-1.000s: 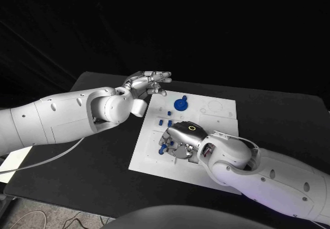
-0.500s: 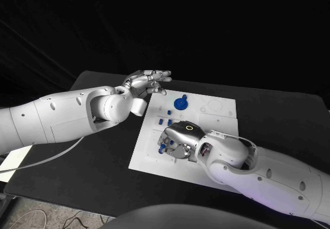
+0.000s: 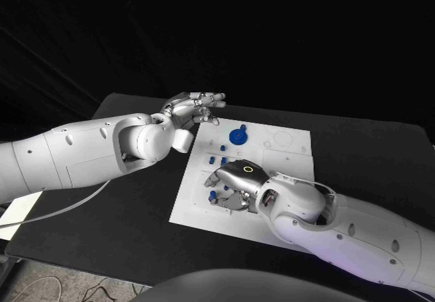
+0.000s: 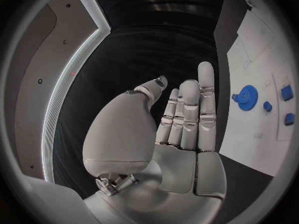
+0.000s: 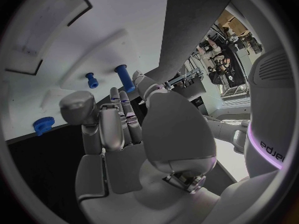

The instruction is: Assemble the parts on the task board

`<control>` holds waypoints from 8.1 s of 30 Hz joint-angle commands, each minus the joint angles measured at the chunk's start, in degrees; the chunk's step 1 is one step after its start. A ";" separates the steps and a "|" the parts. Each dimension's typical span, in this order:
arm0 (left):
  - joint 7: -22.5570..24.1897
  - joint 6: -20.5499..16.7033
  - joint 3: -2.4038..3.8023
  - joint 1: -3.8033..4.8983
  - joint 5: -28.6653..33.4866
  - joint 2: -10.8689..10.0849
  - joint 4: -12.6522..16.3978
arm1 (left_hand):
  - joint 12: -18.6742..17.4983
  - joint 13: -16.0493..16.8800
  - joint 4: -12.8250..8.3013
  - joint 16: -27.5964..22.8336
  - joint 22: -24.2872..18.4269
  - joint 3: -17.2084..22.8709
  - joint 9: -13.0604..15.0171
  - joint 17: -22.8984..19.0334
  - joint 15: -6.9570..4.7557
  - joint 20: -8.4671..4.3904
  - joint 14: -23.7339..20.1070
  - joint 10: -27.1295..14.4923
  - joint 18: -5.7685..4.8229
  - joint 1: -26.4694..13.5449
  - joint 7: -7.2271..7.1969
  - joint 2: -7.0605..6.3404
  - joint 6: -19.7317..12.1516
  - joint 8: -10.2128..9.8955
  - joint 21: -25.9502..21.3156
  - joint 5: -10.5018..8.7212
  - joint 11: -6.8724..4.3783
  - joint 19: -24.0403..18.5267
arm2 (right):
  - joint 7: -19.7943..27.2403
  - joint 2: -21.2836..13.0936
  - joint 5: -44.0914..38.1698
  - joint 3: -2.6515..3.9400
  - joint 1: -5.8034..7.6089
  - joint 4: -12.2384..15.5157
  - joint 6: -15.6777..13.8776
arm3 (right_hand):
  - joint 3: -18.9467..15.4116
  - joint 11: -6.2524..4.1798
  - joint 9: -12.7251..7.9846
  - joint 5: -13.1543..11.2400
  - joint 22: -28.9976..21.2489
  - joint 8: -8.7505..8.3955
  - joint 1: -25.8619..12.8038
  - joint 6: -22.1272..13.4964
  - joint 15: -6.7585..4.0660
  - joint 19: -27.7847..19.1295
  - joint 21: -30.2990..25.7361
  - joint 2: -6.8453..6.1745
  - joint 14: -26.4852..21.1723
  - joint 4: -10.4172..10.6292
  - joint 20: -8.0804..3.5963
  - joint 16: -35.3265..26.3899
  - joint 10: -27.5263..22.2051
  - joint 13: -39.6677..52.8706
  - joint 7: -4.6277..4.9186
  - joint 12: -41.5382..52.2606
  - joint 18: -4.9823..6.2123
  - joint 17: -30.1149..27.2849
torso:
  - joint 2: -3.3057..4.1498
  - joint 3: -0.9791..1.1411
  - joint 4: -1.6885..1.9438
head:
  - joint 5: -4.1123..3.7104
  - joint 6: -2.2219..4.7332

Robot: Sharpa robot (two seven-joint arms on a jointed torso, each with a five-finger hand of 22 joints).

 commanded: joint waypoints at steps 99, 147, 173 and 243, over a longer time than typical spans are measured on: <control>0.00 1.46 -0.65 -0.05 -0.04 -1.85 1.18 | 0.62 0.12 -0.12 -0.20 -0.19 -0.58 0.02 -0.35 0.13 0.29 -0.48 -0.56 1.02 -0.43 0.14 0.14 -0.51 0.36 -0.44 0.24 -0.12 -0.19 | -22.93 -22.35 13.52 1.62 -4.62 12.16 -12.28 | -19.72 -6.83 13.37 13.40 20.52 17.10 -0.29 0.94 -4.99 5.59 13.23 10.97 4.73 11.49 -4.44 11.13 26.39 75.10 -5.59 74.61 -2.85 15.79 | -0.77 -1.00 -1.50 | -6.99 2.51; 0.00 1.57 -0.65 -0.04 -0.04 -1.81 1.73 | 0.84 0.14 -0.13 -0.24 -0.25 -0.70 0.02 -0.59 0.15 0.31 -0.61 -0.71 1.03 -0.45 0.14 0.16 -0.57 0.46 -0.51 0.24 -0.11 -0.20 | -25.46 -18.62 27.06 2.58 -2.93 13.51 -4.46 | -21.60 -8.13 17.57 15.65 20.66 19.95 -9.67 3.63 -6.06 5.68 13.16 11.51 4.69 13.92 -5.39 11.00 26.56 74.26 -7.16 72.21 -2.86 15.64 | -0.32 -1.30 -0.49 | -7.60 2.67; -0.06 1.56 -0.65 -0.04 -0.04 -2.01 1.75 | 0.97 0.14 -0.14 -0.28 -0.29 -0.78 0.02 -0.78 0.15 0.33 -0.70 -0.81 1.03 -0.44 0.15 0.16 -0.63 0.51 -0.56 0.24 -0.10 -0.21 | -24.87 -18.66 20.29 2.55 -3.02 13.71 -5.27 | -29.70 -7.98 20.17 1.42 20.19 20.52 -15.20 2.29 -5.97 5.45 12.52 10.48 4.67 11.85 -5.39 10.92 25.68 73.52 -7.02 69.69 -2.79 15.79 | -0.19 -1.35 -0.22 | -7.83 2.60; -0.03 1.63 -0.74 -0.05 -0.04 -2.89 2.04 | 1.06 0.14 -0.16 -0.28 -0.32 -0.81 0.02 -0.85 0.16 0.33 -0.74 -0.89 1.04 -0.42 0.15 0.19 -0.67 0.55 -0.59 0.25 -0.10 -0.21 | -24.18 -29.95 8.70 2.05 -5.04 14.30 0.02 | -26.20 -6.47 18.00 9.22 20.41 12.65 -3.93 1.07 -4.69 5.17 12.35 10.92 4.63 8.08 -4.21 10.71 25.38 74.02 -5.16 68.42 -2.79 15.78 | -0.56 -1.39 -1.32 | -9.14 2.65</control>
